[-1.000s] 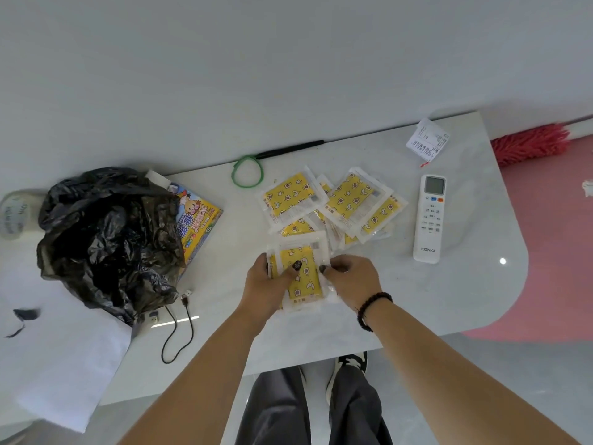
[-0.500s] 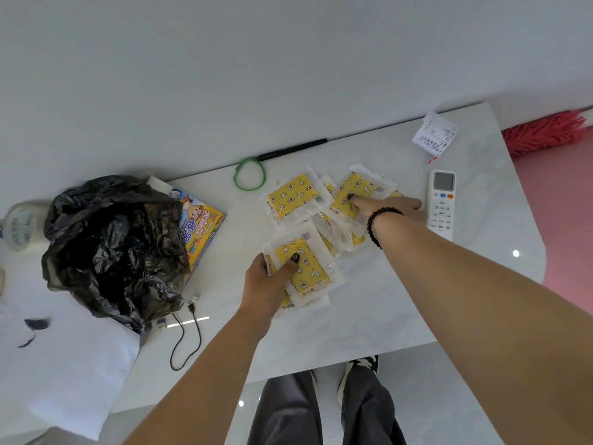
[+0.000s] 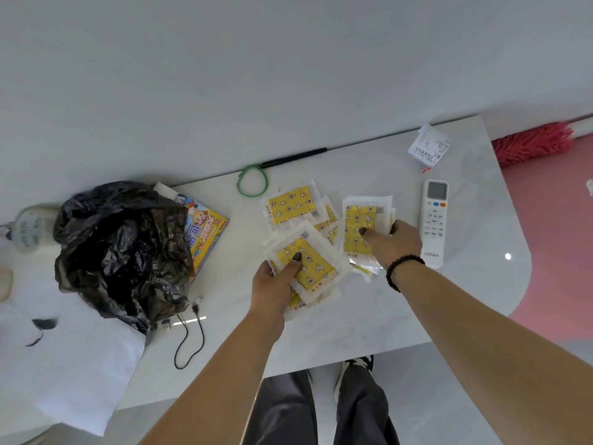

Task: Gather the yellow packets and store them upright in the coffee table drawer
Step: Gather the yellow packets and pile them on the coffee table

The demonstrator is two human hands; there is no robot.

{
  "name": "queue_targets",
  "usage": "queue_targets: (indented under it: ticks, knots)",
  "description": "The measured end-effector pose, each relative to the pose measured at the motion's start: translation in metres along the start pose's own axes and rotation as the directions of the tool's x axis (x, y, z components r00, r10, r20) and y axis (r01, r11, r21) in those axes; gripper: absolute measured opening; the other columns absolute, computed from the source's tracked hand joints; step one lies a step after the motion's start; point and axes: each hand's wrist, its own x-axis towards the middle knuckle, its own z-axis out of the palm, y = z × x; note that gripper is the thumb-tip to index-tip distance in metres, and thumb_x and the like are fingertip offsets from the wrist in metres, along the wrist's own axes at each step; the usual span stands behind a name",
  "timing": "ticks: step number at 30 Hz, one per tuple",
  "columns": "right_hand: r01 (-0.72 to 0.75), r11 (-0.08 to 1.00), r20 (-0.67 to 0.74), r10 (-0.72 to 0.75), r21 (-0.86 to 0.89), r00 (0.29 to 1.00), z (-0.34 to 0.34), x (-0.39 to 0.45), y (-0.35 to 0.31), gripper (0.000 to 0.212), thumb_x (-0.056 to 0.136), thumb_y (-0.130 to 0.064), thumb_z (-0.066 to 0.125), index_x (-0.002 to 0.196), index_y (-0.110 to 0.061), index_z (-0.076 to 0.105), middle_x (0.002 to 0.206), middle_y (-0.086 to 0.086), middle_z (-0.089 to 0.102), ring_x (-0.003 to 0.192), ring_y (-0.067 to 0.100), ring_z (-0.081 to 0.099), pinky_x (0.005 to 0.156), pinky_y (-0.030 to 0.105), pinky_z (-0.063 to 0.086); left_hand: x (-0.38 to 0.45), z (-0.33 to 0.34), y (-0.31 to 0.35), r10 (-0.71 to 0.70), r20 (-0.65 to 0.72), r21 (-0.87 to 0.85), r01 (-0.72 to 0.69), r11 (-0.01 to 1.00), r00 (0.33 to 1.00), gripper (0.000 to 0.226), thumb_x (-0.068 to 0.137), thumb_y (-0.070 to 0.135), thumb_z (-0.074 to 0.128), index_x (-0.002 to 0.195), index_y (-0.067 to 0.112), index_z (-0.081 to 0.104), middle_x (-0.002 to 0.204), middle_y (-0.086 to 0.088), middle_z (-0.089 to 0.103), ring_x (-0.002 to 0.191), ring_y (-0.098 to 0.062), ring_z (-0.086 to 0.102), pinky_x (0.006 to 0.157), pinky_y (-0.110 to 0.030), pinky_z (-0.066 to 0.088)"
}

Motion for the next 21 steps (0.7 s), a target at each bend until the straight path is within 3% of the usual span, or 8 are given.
queue_targets:
  ticks: [3,7,12,16,21]
  knots:
    - [0.007,0.995,-0.013,-0.006,0.101,1.0,-0.012,-0.022,0.008,0.022,0.084,-0.024,0.067,0.08,-0.009,0.052,0.069,0.002,0.052,0.067,0.021,0.05,0.054,0.024,0.037,-0.014,-0.005,0.015,0.008,0.016,-0.008,-0.008,1.0,1.0,0.02,0.088,0.021,0.068,0.108,0.019,0.066,0.1,-0.002,0.074,0.09,-0.024,0.072,0.07,-0.04,0.058]
    - [-0.029,0.943,0.115,-0.01,0.331,0.993,-0.033,-0.056,0.009,0.018,0.087,-0.015,0.064,0.103,-0.008,0.061,0.097,0.007,0.067,0.091,0.027,0.063,0.082,0.036,0.052,-0.038,-0.012,0.037,0.019,0.071,-0.014,-0.018,1.0,0.997,0.021,0.083,0.02,0.073,0.104,0.015,0.068,0.1,-0.004,0.076,0.093,-0.028,0.072,0.083,-0.049,0.057]
    - [-0.038,0.856,0.273,-0.121,0.515,0.954,-0.061,-0.125,-0.014,0.027,0.091,0.001,0.056,0.11,-0.015,0.065,0.107,0.004,0.072,0.1,0.023,0.068,0.086,0.041,0.054,-0.083,-0.02,0.062,0.083,0.175,-0.048,-0.075,0.996,0.981,0.017,0.086,0.015,0.068,0.102,0.017,0.069,0.098,-0.003,0.077,0.087,-0.023,0.073,0.071,-0.039,0.059]
    - [0.022,0.847,0.317,-0.222,0.53,0.922,-0.085,-0.189,-0.045,0.029,0.091,0.003,0.053,0.112,-0.014,0.064,0.105,0.004,0.073,0.098,0.023,0.069,0.084,0.042,0.056,-0.135,-0.031,0.082,0.134,0.234,-0.074,-0.12,0.99,0.963,0.024,0.089,0.015,0.063,0.113,0.015,0.065,0.109,-0.008,0.073,0.104,-0.031,0.068,0.092,-0.053,0.052]
    - [0.176,0.881,0.315,-0.334,0.438,0.889,-0.115,-0.253,-0.088,0.025,0.091,-0.005,0.057,0.111,-0.018,0.064,0.102,-0.001,0.074,0.092,0.015,0.071,0.082,0.039,0.058,-0.198,-0.051,0.101,0.21,0.288,-0.168,-0.167,0.972,0.934,0.028,0.092,0.011,0.058,0.119,0.018,0.06,0.111,-0.008,0.072,0.103,-0.029,0.069,0.088,-0.05,0.055]
